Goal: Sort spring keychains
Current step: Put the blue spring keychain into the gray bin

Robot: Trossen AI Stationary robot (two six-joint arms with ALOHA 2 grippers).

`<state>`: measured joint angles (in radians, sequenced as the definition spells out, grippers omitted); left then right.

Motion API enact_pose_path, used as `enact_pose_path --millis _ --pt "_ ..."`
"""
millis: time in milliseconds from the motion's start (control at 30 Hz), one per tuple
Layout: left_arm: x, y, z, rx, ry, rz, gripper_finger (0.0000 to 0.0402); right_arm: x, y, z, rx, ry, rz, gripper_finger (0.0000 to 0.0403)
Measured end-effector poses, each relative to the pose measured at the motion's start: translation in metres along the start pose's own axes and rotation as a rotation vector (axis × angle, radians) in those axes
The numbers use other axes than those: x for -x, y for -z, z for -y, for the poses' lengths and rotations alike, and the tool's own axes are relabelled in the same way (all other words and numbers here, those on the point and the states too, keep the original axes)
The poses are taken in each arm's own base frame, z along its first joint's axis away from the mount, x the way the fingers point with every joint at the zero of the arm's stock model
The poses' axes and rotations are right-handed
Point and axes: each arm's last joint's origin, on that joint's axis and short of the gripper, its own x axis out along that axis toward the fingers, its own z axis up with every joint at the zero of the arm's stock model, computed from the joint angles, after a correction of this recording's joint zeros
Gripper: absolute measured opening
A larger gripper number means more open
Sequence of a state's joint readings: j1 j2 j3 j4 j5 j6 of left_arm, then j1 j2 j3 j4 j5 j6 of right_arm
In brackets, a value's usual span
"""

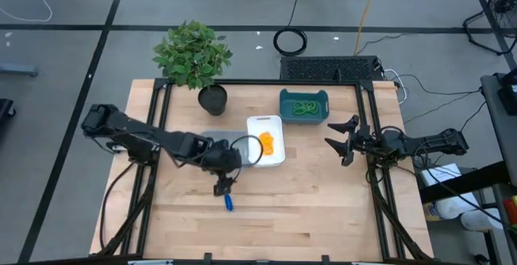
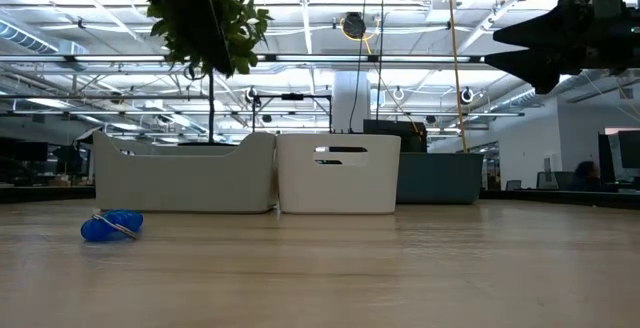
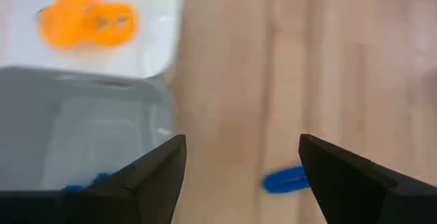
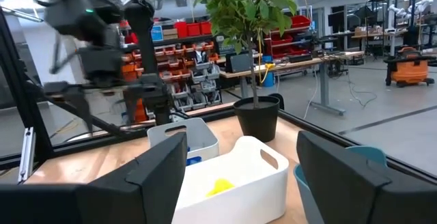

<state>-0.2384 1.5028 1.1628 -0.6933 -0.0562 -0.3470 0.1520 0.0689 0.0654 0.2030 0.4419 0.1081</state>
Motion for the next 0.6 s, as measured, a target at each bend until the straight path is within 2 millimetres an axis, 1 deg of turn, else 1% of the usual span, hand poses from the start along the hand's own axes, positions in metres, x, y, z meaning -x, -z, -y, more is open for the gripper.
enact_pose_path --millis 100,167,467,600 --pt "0.004 0.002 0.017 -0.038 0.030 0.012 0.0283 0.000 0.000 0.000 -0.001 -0.001 0.001 0.0263" --pt "0.001 0.005 0.025 -0.043 0.039 -0.006 0.0281 0.000 0.000 0.000 -0.001 -0.001 0.002 0.0263" --pt "-0.035 0.026 0.058 -0.025 0.068 -0.165 0.0291 0.000 0.000 0.000 -0.001 -0.001 0.002 0.0263" --pt "-0.047 0.026 0.074 0.004 0.078 -0.203 0.0288 0.000 0.000 0.000 -0.001 -0.001 0.002 0.0263"
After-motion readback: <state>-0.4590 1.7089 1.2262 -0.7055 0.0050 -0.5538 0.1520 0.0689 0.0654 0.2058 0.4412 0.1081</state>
